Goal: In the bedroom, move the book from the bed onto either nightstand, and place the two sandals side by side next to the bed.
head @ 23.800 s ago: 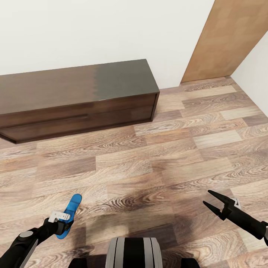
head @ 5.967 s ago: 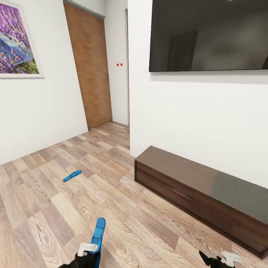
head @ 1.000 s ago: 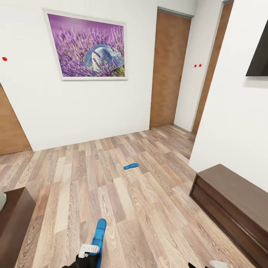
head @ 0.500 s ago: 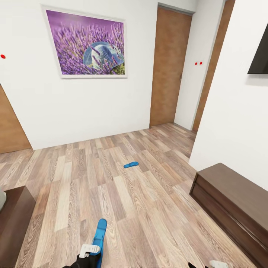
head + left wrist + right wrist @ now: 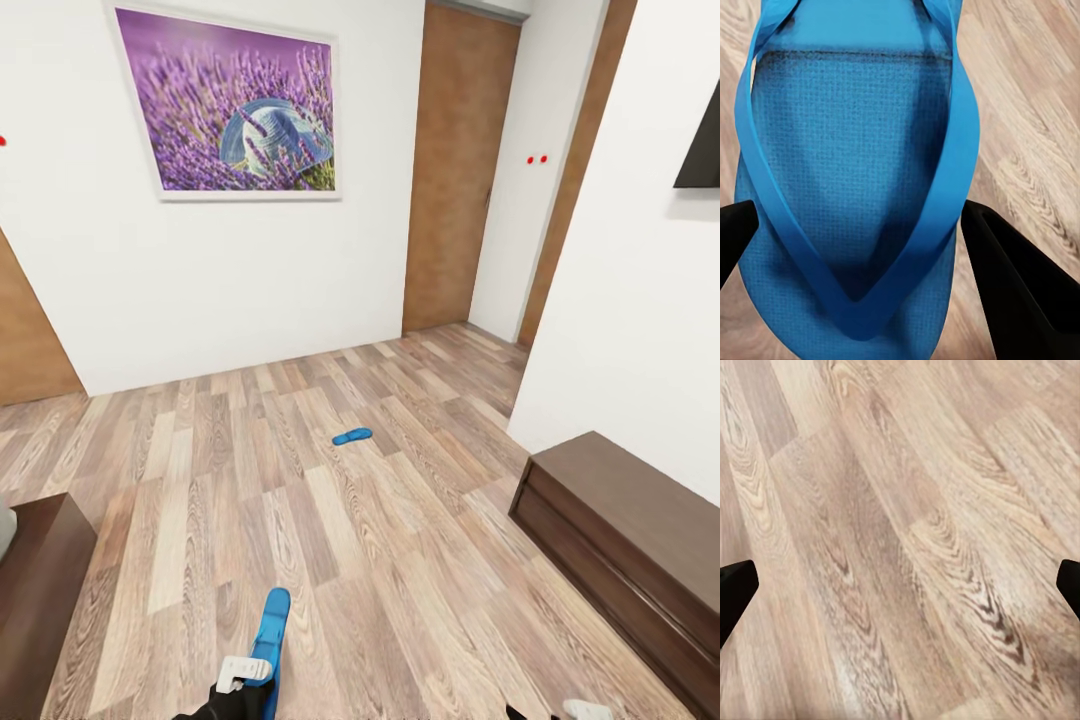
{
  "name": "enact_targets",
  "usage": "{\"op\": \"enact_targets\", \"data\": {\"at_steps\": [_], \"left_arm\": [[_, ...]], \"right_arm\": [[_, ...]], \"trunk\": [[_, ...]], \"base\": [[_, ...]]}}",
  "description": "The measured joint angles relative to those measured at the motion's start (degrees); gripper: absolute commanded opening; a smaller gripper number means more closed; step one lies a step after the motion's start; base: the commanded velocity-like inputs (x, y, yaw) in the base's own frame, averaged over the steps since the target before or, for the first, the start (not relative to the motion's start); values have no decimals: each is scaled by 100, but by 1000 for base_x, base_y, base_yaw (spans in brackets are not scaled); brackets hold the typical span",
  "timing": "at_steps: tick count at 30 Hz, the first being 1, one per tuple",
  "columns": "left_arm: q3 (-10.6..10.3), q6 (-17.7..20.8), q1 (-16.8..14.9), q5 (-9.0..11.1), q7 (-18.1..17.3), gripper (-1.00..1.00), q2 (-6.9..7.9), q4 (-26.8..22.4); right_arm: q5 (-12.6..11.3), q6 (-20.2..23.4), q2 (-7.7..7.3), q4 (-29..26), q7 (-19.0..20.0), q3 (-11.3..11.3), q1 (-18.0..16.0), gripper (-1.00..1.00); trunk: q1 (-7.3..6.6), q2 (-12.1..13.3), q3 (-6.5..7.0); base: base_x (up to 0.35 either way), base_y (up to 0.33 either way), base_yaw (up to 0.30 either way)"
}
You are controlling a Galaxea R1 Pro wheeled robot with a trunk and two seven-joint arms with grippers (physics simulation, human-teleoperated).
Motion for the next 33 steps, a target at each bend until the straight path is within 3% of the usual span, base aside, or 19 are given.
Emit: {"op": "enact_targets", "data": {"at_steps": [33], "left_arm": [[0, 0, -1, -1, 0, -100, 0, 0]], "right_arm": [[0, 2, 0, 2, 17, 0, 0, 100]], "trunk": [[0, 0, -256]], "base": [[0, 0, 0]]}}
